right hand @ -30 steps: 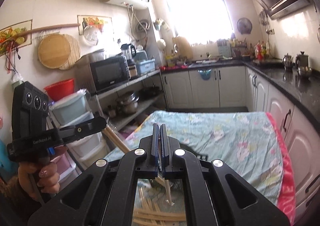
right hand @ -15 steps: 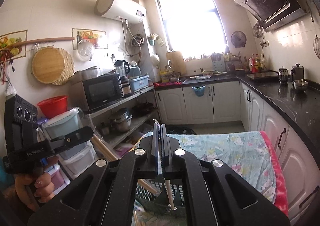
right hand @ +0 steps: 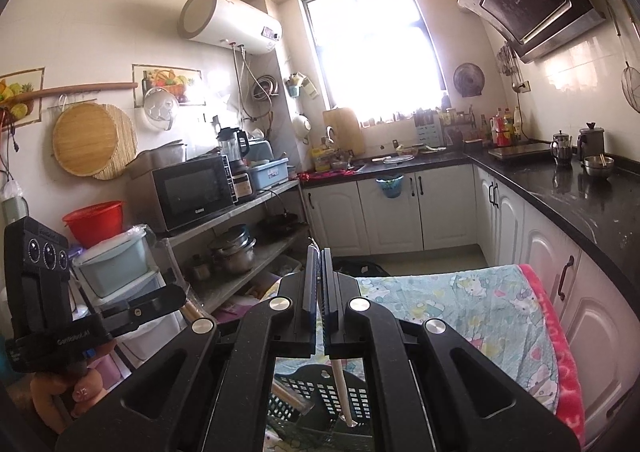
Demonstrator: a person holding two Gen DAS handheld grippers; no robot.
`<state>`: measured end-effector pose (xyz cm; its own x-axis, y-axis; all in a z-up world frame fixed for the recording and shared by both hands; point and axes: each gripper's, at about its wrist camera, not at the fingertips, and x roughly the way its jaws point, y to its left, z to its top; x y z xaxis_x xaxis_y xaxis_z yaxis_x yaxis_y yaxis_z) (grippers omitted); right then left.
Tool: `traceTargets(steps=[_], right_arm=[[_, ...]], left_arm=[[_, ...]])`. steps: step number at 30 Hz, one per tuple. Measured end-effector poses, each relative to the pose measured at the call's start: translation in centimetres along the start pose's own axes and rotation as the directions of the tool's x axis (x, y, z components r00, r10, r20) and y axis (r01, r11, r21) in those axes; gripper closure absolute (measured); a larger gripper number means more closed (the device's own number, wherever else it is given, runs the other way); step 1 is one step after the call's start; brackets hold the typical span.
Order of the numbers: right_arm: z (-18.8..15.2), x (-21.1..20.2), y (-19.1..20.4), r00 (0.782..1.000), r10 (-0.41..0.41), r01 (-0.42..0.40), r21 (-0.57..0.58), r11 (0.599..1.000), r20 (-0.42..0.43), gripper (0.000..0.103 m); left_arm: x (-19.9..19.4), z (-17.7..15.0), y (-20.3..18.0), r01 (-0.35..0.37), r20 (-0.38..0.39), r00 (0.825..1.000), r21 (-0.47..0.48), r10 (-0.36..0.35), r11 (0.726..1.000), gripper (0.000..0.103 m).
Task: Organize utensils
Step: 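Lift the held chopsticks with both tools and lower them into the green basket, then open both grippers to release the chopsticks upright in the basket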
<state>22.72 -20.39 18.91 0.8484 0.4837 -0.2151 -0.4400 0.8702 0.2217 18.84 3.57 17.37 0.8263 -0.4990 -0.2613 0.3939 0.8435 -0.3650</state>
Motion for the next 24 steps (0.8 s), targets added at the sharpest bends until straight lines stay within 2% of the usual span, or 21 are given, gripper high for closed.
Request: traceTargets(steps=[24], right_arm=[[-5.4,5.2,-1.8,0.993,-0.048,0.051,0.025,0.998,-0.108,0.101]], left_arm=[[4.4,-4.6,2.1,-0.004,-0.100,0.995,-0.041,0.000,0.999,0.101]])
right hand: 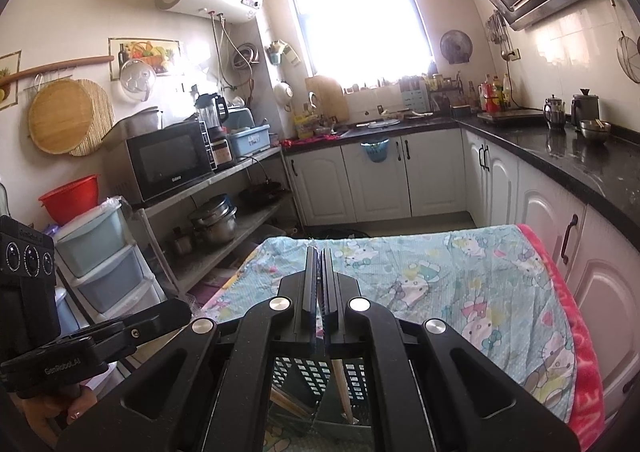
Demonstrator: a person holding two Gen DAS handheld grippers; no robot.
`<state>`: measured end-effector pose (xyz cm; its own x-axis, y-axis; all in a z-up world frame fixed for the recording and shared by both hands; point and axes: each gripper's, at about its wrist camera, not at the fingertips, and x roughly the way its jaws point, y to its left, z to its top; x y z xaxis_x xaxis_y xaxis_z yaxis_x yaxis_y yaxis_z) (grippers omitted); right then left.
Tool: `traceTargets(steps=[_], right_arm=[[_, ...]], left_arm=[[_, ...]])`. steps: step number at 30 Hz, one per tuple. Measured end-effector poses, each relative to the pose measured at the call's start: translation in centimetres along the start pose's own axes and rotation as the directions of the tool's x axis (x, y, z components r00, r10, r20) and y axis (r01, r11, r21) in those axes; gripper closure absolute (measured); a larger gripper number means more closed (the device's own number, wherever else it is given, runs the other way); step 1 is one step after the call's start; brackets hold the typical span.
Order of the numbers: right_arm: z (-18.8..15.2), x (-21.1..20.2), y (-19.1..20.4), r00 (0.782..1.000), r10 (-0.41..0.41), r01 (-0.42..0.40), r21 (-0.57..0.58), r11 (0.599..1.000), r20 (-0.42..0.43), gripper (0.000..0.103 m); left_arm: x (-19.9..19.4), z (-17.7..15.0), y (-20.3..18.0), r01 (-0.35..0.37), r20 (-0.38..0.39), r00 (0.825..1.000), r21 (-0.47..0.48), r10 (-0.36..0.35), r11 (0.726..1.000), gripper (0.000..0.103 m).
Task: Organize utensils
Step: 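Open both grippers to release the chopsticks upright in the basket, then withdraw both open tools from the basket back toward the chopstick pile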
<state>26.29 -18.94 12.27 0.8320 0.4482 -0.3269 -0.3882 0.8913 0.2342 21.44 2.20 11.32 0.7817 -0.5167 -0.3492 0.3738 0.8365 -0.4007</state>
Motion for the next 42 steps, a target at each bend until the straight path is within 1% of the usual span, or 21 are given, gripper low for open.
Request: traceTargets(steps=[7,15,16,17,18,20,21,22,23,24,26,27,29,30,33,35,42], right_arm=[[-1.2,0.8,-0.3,0.999,-0.006,0.006,0.008,1.000,-0.032,0.101],[-2.4,1.0,-0.7,0.998,-0.035,0.036,0.016,0.999,-0.057,0.100],[-2.6,1.0,-0.8,0.997,-0.037,0.039,0.021,0.999,-0.062,0.099],[-2.7,1.0,-1.0,0.997,-0.039,0.041,0.026,0.999,-0.067,0.094],[-2.8,1.0,-1.1,0.997,-0.041,0.043,0.031,0.999,-0.067,0.084],[-3.0,0.7,-1.4,0.997,-0.049,0.051,0.040,0.998,-0.059,0.074],[-3.0,0.6,-1.4,0.997,-0.053,0.055,0.042,0.998,-0.055,0.074],[-3.1,0.5,-1.5,0.997,-0.055,0.057,0.043,0.997,-0.055,0.073],[-3.1,0.3,-1.5,0.997,-0.056,0.058,0.043,0.997,-0.055,0.071],[-3.1,0.2,-1.6,0.997,-0.059,0.062,0.043,0.997,-0.054,0.068],[-3.1,-0.2,-1.7,0.997,-0.064,0.066,0.042,0.997,-0.051,0.064],[-3.1,-0.4,-1.7,0.997,-0.065,0.067,0.040,0.997,-0.048,0.062],[-3.1,-0.9,-1.7,0.997,-0.066,0.068,0.039,0.997,-0.040,0.058],[-3.1,-1.2,-1.8,0.997,-0.065,0.067,0.039,0.997,-0.035,0.055],[-3.2,-2.0,-1.6,0.998,-0.066,0.067,0.035,0.997,-0.024,0.051],[-3.2,-2.5,-1.5,0.998,-0.065,0.066,0.029,0.997,-0.019,0.048],[-3.5,-4.4,-0.4,0.998,-0.058,0.058,-0.002,0.998,0.005,0.039]], left_arm=[[0.8,-1.0,0.7,-0.009,-0.028,1.000,-0.021,0.009,1.000,0.101],[0.7,-1.5,1.3,-0.033,-0.029,0.999,-0.035,0.032,0.999,0.100],[0.6,-1.5,1.3,-0.038,-0.029,0.999,-0.033,0.037,0.999,0.096],[0.5,-1.6,1.3,-0.045,-0.030,0.999,-0.030,0.045,0.999,0.090],[0.4,-1.6,1.3,-0.052,-0.028,0.998,-0.028,0.051,0.998,0.086],[0.1,-1.7,1.3,-0.061,-0.024,0.998,-0.024,0.060,0.998,0.080],[-0.1,-1.7,1.2,-0.068,-0.021,0.998,-0.021,0.067,0.997,0.078],[-0.3,-1.8,1.2,-0.071,-0.018,0.997,-0.021,0.070,0.997,0.072],[-0.5,-1.8,1.2,-0.075,-0.015,0.997,-0.023,0.075,0.997,0.068],[-0.8,-1.8,1.2,-0.081,-0.012,0.997,-0.023,0.081,0.996,0.067],[-1.2,-1.9,1.2,-0.093,-0.006,0.996,-0.022,0.093,0.995,0.059],[-1.5,-1.9,1.2,-0.098,-0.003,0.995,-0.021,0.098,0.995,0.057],[-1.9,-2.0,1.2,-0.106,0.003,0.994,-0.022,0.107,0.994,0.048],[-2.1,-2.0,1.2,-0.110,0.006,0.994,-0.022,0.110,0.994,0.046],[-2.8,-2.1,1.1,-0.121,0.013,0.993,-0.019,0.121,0.992,0.039],[-3.2,-2.3,1.1,-0.125,0.018,0.992,-0.020,0.125,0.992,0.031],[-4.7,-2.7,0.9,-0.125,0.040,0.991,-0.038,0.127,0.991,0.017]])
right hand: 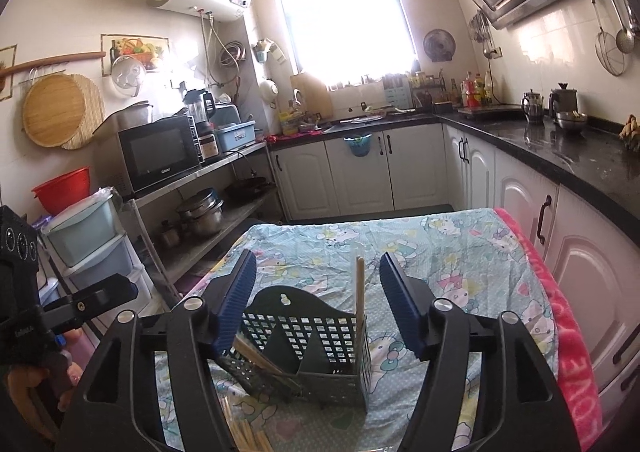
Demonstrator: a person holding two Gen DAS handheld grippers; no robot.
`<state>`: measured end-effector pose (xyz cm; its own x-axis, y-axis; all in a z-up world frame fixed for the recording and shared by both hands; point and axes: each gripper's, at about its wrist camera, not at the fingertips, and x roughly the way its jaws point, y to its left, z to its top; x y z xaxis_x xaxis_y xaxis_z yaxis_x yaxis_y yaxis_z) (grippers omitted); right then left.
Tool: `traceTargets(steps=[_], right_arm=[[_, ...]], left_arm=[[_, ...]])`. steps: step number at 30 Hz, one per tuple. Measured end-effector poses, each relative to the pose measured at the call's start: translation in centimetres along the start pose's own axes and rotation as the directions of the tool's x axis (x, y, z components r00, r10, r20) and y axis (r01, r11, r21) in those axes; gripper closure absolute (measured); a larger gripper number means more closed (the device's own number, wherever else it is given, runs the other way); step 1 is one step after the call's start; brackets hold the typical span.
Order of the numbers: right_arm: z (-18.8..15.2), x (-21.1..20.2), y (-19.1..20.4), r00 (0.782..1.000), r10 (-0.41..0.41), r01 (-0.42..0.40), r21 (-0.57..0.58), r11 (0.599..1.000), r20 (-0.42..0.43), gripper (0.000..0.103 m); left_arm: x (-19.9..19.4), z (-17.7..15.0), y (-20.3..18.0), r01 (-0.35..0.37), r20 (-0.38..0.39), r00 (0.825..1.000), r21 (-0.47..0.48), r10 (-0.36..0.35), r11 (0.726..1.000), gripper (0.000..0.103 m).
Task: Organize utensils
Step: 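Withdraw both open tools from the basket back toward the chopstick pile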
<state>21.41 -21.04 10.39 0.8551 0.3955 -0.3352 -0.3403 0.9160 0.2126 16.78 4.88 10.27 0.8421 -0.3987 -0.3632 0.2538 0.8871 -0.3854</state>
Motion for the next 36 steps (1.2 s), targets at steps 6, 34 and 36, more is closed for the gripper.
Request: traceTargets(steps=[6,34,36], right_arm=[[-0.4,-1.4,0.8,1.000,0.010,-0.010,-0.019,1.000,0.012,0.035],[-5.1,-3.9,4.4,0.997,0.014,-0.023,-0.134,0.991,-0.070,0.025],[-5.4,-4.0,4.5,0.997,0.012,-0.023,-0.135,0.991,-0.078,0.025]], left_arm=[[-1.3,-0.3,-0.1,0.006,0.023,1.000,-0.007,-0.006,1.000,0.011],[-4.1,-3.9,0.3,-0.009,-0.001,1.000,-0.024,0.009,1.000,0.011],[-4.1,-4.3,0.5,-0.010,-0.009,1.000,-0.031,0.010,0.999,0.011]])
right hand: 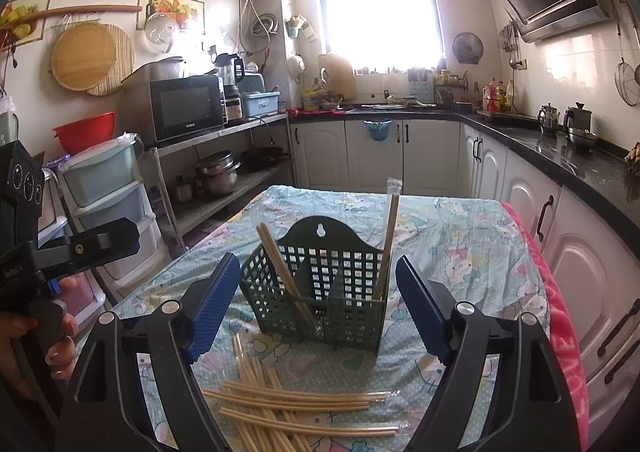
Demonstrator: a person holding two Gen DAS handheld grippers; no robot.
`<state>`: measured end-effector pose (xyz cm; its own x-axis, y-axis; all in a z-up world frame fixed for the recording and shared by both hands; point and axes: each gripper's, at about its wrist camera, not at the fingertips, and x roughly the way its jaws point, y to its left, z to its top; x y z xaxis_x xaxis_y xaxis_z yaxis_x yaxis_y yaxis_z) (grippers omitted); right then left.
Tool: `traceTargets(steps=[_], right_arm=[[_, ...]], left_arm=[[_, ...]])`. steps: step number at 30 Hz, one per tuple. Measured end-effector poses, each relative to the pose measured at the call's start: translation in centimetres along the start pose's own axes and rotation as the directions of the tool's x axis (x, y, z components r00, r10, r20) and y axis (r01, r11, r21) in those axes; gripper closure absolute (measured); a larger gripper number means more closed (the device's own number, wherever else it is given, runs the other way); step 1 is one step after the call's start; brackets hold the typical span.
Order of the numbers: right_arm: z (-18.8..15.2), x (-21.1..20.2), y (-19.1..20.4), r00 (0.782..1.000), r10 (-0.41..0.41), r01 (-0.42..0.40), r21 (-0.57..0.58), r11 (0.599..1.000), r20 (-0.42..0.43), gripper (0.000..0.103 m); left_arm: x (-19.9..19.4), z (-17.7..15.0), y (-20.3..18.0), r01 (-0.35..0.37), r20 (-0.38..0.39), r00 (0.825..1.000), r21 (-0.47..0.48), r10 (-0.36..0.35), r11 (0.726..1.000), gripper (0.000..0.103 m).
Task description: Organize utensils
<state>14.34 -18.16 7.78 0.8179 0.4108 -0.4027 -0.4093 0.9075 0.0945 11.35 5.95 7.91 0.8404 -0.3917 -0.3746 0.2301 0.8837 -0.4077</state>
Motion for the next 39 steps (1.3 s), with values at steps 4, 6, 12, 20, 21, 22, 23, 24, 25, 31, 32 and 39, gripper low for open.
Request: traceTargets(steps=[4,6,12,20,21,22,23,24,25,31,32,39], right_arm=[[-0.5,-0.1,-0.2,1.000,-0.001,0.001,0.006,1.000,-0.018,0.025],[-0.8,-0.2,-0.4,1.000,-0.005,0.005,0.009,1.000,-0.026,0.025],[-2.0,-0.3,-0.9,0.998,-0.021,0.022,0.011,1.000,-0.060,0.025],[-3.3,-0.4,-1.4,0.995,-0.038,0.039,0.011,0.999,-0.088,0.025],[-3.4,-0.4,-1.5,0.995,-0.039,0.040,0.011,0.999,-0.090,0.025],[-3.5,-0.4,-1.5,0.995,-0.041,0.042,0.012,0.999,-0.093,0.025],[-3.7,-0.4,-1.6,0.994,-0.043,0.044,0.012,0.999,-0.097,0.025],[-3.8,-0.4,-1.6,0.994,-0.044,0.045,0.010,0.999,-0.100,0.025],[-4.0,-0.4,-1.7,0.993,-0.047,0.049,0.008,0.999,-0.104,0.025],[-5.3,-0.1,-2.3,0.988,-0.066,0.069,0.010,0.998,-0.141,0.025],[-5.6,0.0,-2.5,0.986,-0.071,0.074,0.012,0.997,-0.150,0.025],[-7.6,0.6,-3.2,0.976,-0.091,0.095,0.012,0.995,-0.200,0.025]], left_arm=[[-0.1,-0.8,0.3,-0.007,-0.016,1.000,-0.008,0.007,1.000,0.011],[0.0,-1.1,0.5,-0.013,-0.027,1.000,-0.009,0.013,1.000,0.011],[-0.1,-2.1,1.2,-0.030,-0.056,0.998,-0.017,0.029,0.999,0.011],[0.1,-4.0,2.0,-0.059,-0.107,0.993,-0.006,0.058,0.998,0.011],[0.2,-4.3,2.1,-0.062,-0.116,0.991,-0.006,0.061,0.998,0.011],[0.3,-4.5,2.2,-0.065,-0.122,0.991,-0.007,0.063,0.998,0.011],[0.3,-4.8,2.3,-0.068,-0.131,0.989,-0.005,0.067,0.998,0.011],[0.4,-5.1,2.4,-0.073,-0.137,0.988,-0.003,0.072,0.997,0.011],[0.5,-5.3,2.5,-0.077,-0.145,0.987,-0.003,0.076,0.997,0.011],[0.9,-6.6,3.5,-0.099,-0.183,0.979,-0.018,0.095,0.995,0.011],[1.0,-6.8,3.7,-0.101,-0.190,0.977,-0.019,0.096,0.995,0.011],[1.5,-8.5,5.3,-0.104,-0.242,0.966,-0.049,0.090,0.993,0.011]])
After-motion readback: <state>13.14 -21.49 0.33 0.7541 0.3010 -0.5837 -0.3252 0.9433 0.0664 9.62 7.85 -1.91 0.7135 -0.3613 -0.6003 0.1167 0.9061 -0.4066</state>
